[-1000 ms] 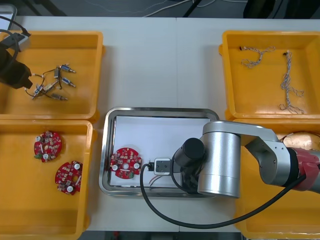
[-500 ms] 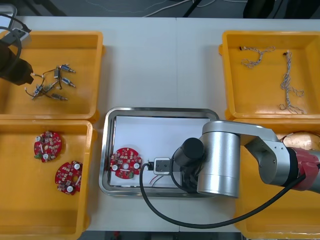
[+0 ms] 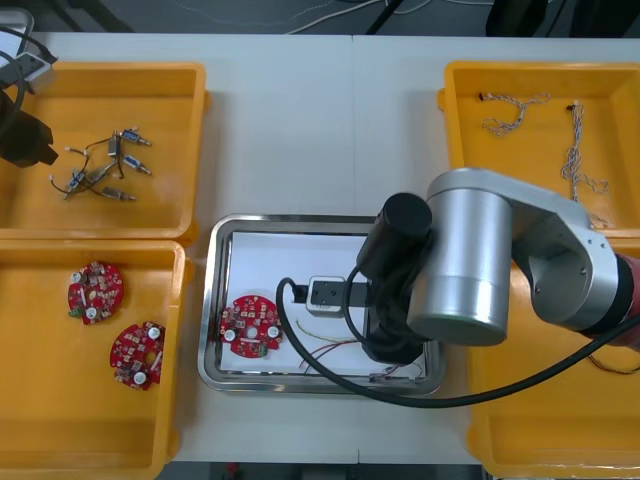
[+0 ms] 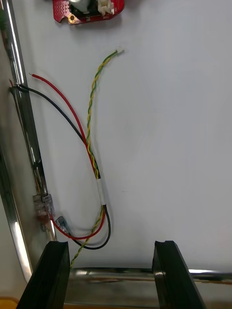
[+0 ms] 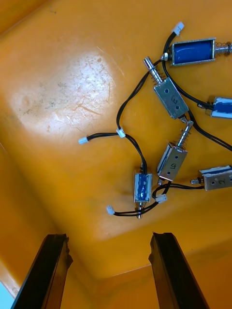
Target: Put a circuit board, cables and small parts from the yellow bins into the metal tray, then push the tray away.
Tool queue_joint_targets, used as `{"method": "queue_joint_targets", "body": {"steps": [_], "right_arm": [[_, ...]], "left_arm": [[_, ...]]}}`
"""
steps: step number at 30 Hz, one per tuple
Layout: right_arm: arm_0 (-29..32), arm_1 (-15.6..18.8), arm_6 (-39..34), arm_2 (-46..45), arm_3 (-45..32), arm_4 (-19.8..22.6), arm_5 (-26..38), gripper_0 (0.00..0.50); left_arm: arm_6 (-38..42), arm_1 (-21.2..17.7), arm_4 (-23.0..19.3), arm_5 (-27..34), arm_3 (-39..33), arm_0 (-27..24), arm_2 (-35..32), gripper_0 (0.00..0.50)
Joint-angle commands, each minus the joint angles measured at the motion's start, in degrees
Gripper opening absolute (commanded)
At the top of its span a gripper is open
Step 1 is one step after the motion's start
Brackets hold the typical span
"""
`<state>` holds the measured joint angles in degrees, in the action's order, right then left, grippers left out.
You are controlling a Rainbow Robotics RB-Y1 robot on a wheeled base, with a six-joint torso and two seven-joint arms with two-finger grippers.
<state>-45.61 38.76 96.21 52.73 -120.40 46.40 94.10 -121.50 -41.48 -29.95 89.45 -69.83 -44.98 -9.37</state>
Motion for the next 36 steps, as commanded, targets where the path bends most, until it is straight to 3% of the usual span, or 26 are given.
{"method": "queue_joint_targets", "body": {"steps": [1,13,27,36], "right_arm": [[-2.03,-1.14,0.29,-7.73,-3.61,3.96,4.51,0.500],[-1.59,2.11,-5.42,-22.59,-4.85,13.80,15.67,0.500],[3.16,6.42,-20.28,-36.82,-3.97,15.91,15.90,0.500],[8.87,13.01,-28.80,-43.42,-4.05,17.76,15.90,0.500]], "left_arm": [[-2.42,0.53,0.77,-2.35,0.92,-3.18,-1.18,0.500],[-3.30,1.84,2.97,-5.07,2.59,-3.18,-0.39,0.500],[-2.86,7.56,11.32,-6.74,2.33,-3.09,-2.41,0.500],[-2.95,10.19,14.75,-8.68,2.06,-2.57,-2.59,0.500]]}}
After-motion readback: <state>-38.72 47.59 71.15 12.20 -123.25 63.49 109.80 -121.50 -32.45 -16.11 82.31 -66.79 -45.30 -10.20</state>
